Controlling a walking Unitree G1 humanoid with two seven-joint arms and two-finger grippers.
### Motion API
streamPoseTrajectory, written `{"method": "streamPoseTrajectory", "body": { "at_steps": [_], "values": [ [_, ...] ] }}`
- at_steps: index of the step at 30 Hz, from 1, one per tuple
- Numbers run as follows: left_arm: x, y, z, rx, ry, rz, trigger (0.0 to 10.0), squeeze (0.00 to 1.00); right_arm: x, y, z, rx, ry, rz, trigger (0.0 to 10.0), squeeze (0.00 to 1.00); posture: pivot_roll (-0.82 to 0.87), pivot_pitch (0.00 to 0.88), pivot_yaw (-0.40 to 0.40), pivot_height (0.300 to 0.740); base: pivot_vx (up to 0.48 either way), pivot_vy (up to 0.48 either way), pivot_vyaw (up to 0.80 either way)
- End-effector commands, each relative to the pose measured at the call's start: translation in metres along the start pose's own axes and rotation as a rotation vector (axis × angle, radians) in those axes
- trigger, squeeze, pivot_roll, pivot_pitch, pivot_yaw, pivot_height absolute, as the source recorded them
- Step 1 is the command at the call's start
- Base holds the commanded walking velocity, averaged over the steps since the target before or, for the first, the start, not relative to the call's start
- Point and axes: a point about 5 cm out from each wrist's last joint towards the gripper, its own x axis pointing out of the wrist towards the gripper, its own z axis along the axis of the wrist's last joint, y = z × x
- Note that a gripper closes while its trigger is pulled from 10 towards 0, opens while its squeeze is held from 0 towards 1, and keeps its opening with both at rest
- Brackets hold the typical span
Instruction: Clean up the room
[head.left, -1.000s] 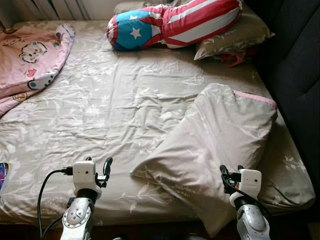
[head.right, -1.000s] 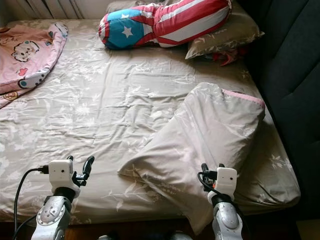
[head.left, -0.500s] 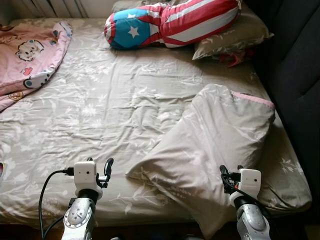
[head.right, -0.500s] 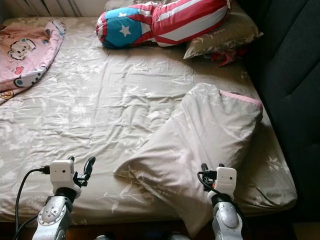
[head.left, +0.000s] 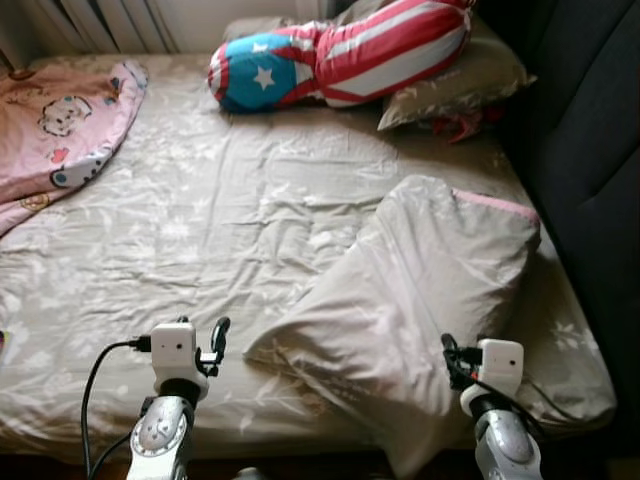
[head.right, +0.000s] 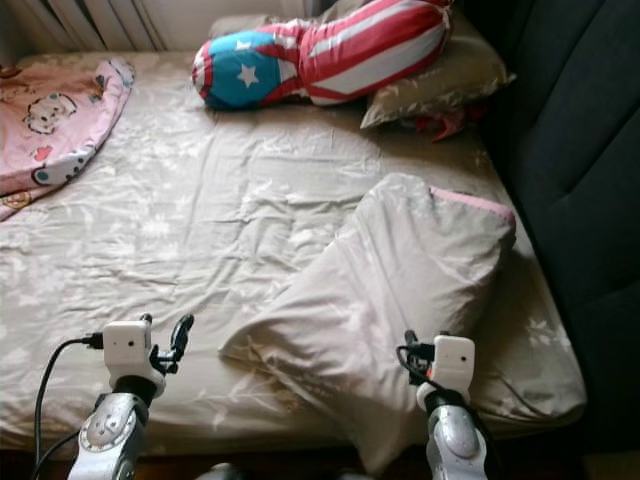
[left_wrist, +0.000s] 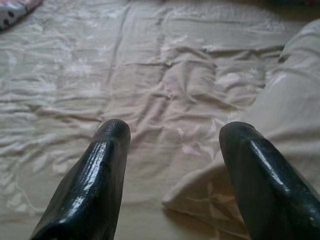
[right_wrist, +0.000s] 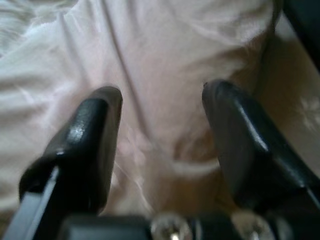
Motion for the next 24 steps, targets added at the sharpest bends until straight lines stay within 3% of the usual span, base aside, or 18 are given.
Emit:
{"method": "streamPoseTrajectory", "body": {
  "at_steps": [1,10,11,12,13,16,24],
  "values": [
    [-0.003,0.001,-0.003,-0.006,0.018,0.001,10.0,0.00,-0.004,-0.002,-0.008,0.006,0.040,-0.004,10.0,0.00,-0.07,0.242,-0.034,0.740,0.000,0.000,0.00],
    [-0.003,0.001,-0.003,-0.003,0.019,0.001,10.0,0.00,-0.002,0.006,-0.021,0.052,0.167,0.034,10.0,0.00,-0.07,0.244,-0.032,0.740,0.000,0.000,0.00],
    [-0.003,0.001,-0.003,-0.003,0.018,0.001,10.0,0.00,-0.001,0.007,-0.023,0.067,0.184,0.044,10.0,0.47,-0.07,0.244,-0.032,0.740,0.000,0.000,0.00],
    [-0.003,0.001,-0.003,-0.003,0.017,0.001,10.0,0.00,-0.001,0.008,-0.024,0.077,0.194,0.051,10.0,0.47,-0.07,0.244,-0.032,0.740,0.000,0.000,0.00],
    [-0.003,0.001,-0.002,-0.003,0.016,0.000,10.0,0.00,0.000,0.012,-0.031,0.088,0.270,0.079,10.0,1.00,-0.07,0.244,-0.032,0.740,0.000,0.000,0.00],
    [-0.003,0.001,0.001,-0.003,0.010,0.000,10.0,0.00,0.002,0.014,-0.035,0.057,0.329,0.059,10.0,1.00,-0.04,0.261,-0.016,0.740,0.000,0.000,0.00],
    [-0.008,0.008,0.011,0.017,-0.015,-0.007,10.0,0.00,0.008,0.016,-0.040,0.113,0.440,-0.059,10.0,1.00,0.02,0.298,0.005,0.740,0.000,0.000,0.00]
  ]
}}
